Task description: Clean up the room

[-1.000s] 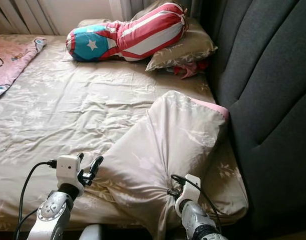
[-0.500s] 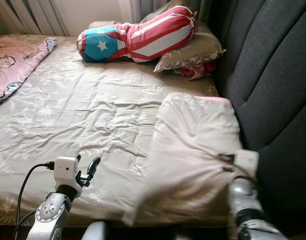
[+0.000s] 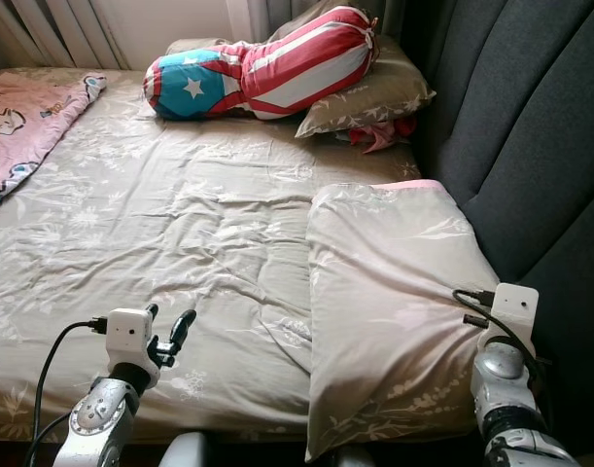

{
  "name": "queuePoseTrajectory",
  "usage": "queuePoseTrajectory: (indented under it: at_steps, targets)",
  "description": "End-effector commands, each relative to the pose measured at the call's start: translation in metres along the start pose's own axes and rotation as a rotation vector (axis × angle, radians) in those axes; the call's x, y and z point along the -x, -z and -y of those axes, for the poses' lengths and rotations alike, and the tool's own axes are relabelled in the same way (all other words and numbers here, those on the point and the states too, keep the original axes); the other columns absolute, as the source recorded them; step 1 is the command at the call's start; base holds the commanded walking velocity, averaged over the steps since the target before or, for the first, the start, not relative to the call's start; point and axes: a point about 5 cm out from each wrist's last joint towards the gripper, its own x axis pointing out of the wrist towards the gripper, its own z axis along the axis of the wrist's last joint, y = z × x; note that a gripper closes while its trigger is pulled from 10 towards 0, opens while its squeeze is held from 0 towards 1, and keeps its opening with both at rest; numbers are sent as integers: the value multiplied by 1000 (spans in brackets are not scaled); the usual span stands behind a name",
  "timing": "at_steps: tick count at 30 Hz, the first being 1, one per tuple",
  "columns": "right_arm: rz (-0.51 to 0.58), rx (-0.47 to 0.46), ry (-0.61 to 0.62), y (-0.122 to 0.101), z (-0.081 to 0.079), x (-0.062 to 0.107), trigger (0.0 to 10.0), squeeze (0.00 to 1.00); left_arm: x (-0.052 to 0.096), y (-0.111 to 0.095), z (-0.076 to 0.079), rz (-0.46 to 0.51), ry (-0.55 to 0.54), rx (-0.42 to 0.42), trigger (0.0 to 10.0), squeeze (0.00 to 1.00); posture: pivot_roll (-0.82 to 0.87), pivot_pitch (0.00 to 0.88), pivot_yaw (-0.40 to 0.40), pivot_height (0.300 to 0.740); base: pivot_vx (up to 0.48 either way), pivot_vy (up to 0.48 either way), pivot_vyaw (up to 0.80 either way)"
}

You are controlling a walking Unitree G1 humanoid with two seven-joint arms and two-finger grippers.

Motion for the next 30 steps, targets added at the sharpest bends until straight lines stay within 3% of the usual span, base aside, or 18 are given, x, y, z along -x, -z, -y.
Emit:
queuePoseTrajectory:
  at_steps: [1,7,8,11,12,14,17,22,30]
  targets:
    - [55,-19,-70,-7,-10,2,10000,0,-1,3,3,-7,14,3,10000,0,-12,39,-49,653,0,0,0]
    - [0,-76,-303,10,-43,16,10000,0,-1,11,2,-34,-21,60,10000,0,-18,33,-53,653,0,0,0]
    - [-41,-134,-367,21,-56,24,10000,0,-1,15,0,-51,-43,89,10000,0,-18,33,-53,653,0,0,0]
    - [-87,-201,-431,39,-69,39,10000,0,0,24,-4,-89,-83,134,10000,0,-16,27,-56,653,0,0,0]
    - [-87,-201,-431,39,-69,39,10000,0,0,24,-4,-89,-83,134,10000,0,-16,27,-56,653,0,0,0]
    - [-178,-160,-432,62,-76,53,10000,0,3,36,-9,-137,-115,160,10000,0,-10,24,-59,668,0,0,0]
    - [-215,-192,-456,72,-81,61,10000,0,5,43,-13,-171,-138,170,10000,0,-10,24,-59,678,0,0,0]
    - [-333,-184,-503,103,-89,86,10000,0,11,70,-17,-310,-174,201,10000,0,-12,9,-49,713,0,0,0]
    - [-410,-213,-503,115,-91,96,10000,0,9,83,-12,-406,-137,157,10000,0,-12,0,-39,740,0,0,0]
